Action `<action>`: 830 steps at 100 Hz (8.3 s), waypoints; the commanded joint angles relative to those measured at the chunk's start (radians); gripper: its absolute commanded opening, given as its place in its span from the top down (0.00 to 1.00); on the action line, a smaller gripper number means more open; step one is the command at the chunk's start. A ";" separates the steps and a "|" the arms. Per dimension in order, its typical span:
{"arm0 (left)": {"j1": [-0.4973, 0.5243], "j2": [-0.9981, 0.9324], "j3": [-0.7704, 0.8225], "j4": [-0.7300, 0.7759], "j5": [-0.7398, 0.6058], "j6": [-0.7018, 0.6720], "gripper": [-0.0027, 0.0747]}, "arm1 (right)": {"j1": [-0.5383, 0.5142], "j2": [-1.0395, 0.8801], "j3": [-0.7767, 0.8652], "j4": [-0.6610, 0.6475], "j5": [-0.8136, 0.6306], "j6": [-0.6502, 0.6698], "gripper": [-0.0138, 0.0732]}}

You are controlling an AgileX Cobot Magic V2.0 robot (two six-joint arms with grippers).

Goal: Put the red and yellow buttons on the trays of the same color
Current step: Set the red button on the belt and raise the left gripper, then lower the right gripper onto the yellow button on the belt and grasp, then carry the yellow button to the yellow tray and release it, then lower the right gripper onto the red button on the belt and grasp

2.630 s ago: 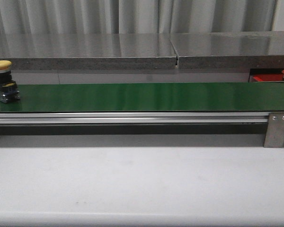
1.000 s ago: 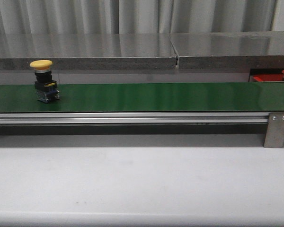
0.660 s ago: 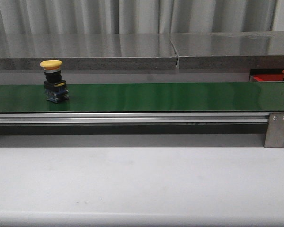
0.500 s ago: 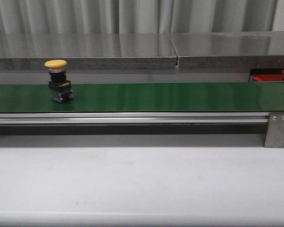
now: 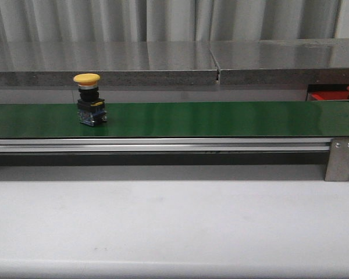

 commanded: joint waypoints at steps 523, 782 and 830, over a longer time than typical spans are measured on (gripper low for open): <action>-0.373 -1.392 0.757 0.006 -0.186 0.072 0.99 | -0.180 1.089 -1.025 0.131 0.378 0.001 0.89; -0.373 -1.392 0.757 0.006 -0.186 0.072 0.99 | -0.442 1.117 -0.817 0.145 0.086 0.001 0.29; -0.373 -1.392 0.757 0.006 -0.186 0.072 0.99 | -0.275 0.929 -0.769 0.126 0.103 -0.016 0.29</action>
